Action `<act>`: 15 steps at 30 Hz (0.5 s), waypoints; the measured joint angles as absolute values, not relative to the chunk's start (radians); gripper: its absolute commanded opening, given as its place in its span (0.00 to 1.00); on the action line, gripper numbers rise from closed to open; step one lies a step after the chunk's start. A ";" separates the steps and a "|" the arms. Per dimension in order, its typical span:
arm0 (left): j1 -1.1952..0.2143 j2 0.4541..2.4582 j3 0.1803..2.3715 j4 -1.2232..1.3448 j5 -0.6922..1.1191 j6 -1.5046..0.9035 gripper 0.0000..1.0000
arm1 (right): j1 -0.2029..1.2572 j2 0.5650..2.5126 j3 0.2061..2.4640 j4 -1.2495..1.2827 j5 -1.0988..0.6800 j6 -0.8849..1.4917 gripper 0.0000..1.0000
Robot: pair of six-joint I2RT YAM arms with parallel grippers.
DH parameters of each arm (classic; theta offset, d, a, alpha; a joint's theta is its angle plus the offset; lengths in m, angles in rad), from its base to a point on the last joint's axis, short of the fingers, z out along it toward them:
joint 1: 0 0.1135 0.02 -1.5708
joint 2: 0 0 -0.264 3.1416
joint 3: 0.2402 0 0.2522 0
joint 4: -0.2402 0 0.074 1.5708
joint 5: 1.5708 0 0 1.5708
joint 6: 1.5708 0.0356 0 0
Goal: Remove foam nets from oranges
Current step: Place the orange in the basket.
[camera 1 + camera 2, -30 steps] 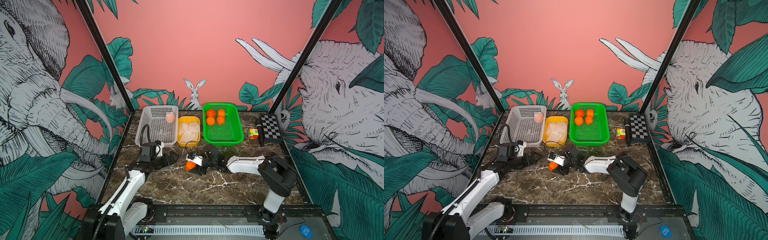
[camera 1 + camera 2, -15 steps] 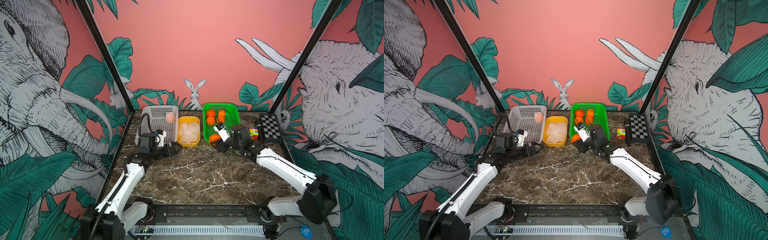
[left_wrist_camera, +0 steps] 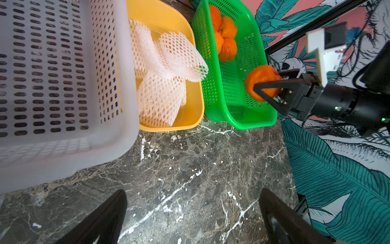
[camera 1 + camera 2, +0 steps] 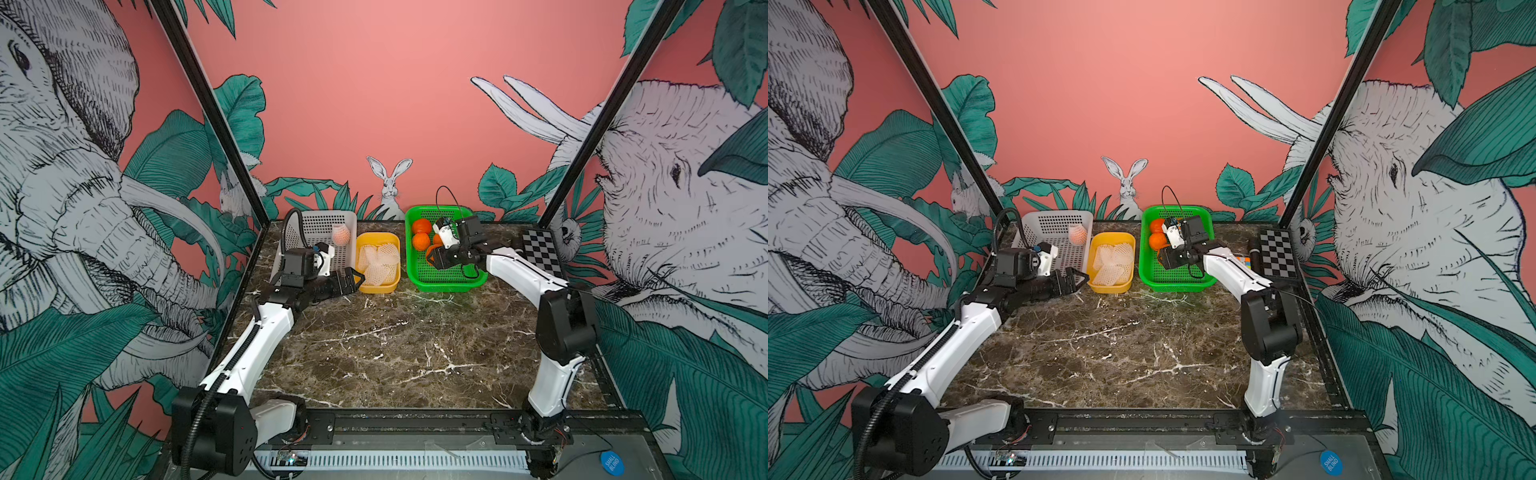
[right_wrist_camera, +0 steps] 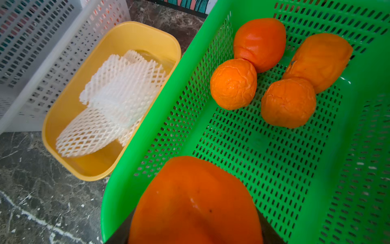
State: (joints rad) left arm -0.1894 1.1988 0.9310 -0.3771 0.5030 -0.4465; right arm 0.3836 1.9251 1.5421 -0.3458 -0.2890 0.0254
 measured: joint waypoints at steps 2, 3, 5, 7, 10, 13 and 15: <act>-0.183 1.204 0.932 -0.379 0.496 -0.442 0.99 | 0.384 1.989 1.597 -0.351 -0.292 0.018 0.48; -0.181 1.206 0.934 -0.382 0.494 -0.440 0.99 | 0.384 2.017 1.621 -0.353 -0.292 0.015 0.48; -0.177 1.211 0.936 -0.384 0.490 -0.434 0.99 | 0.384 2.072 1.671 -0.365 -0.293 0.011 0.49; -0.175 1.218 0.942 -0.392 0.489 -0.430 0.99 | 0.384 2.122 1.725 -0.383 -0.292 0.007 0.50; -0.173 1.230 0.951 -0.395 0.488 -0.424 0.99 | 0.384 2.190 1.797 -0.396 -0.292 -0.004 0.52; -0.171 1.233 0.951 -0.399 0.485 -0.421 0.99 | 0.384 2.225 1.831 -0.407 -0.292 -0.005 0.55; -0.171 1.234 0.951 -0.399 0.484 -0.421 0.99 | 0.384 2.240 1.849 -0.416 -0.294 -0.004 0.56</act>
